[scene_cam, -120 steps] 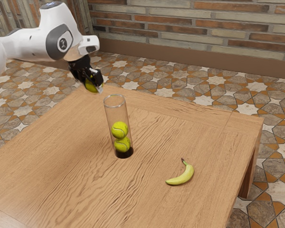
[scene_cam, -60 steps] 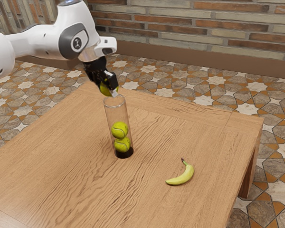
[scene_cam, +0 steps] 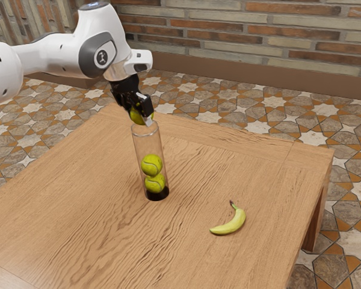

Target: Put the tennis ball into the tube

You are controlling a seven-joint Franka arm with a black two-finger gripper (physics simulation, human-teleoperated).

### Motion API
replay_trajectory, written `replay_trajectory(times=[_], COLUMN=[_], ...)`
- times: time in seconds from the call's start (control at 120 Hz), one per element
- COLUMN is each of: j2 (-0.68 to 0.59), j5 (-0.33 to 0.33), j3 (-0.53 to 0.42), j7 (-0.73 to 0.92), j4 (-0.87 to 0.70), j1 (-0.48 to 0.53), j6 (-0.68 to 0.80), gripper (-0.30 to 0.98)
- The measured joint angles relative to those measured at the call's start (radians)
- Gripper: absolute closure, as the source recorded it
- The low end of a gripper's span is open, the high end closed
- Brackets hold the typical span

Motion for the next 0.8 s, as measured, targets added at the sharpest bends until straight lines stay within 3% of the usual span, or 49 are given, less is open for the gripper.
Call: replay_trajectory(times=[0.333,0.5,0.667,0.733,0.8], j2=[0.0,-0.001,-0.004,-0.037,-0.065], j5=[0.0,-0.008,-0.012,-0.017,-0.007], j3=[-0.007,-0.005,-0.005,0.007,0.006], j7=[-0.004,0.0,0.006,-0.003,-0.017], j4=[0.0,-0.001,-0.006,0.004,0.137], j1=[-0.006,-0.005,-0.004,-0.002,0.0], j6=[0.002,0.006,0.004,-0.082,-0.206], gripper=[0.38,0.2,0.1,0.08,0.06])
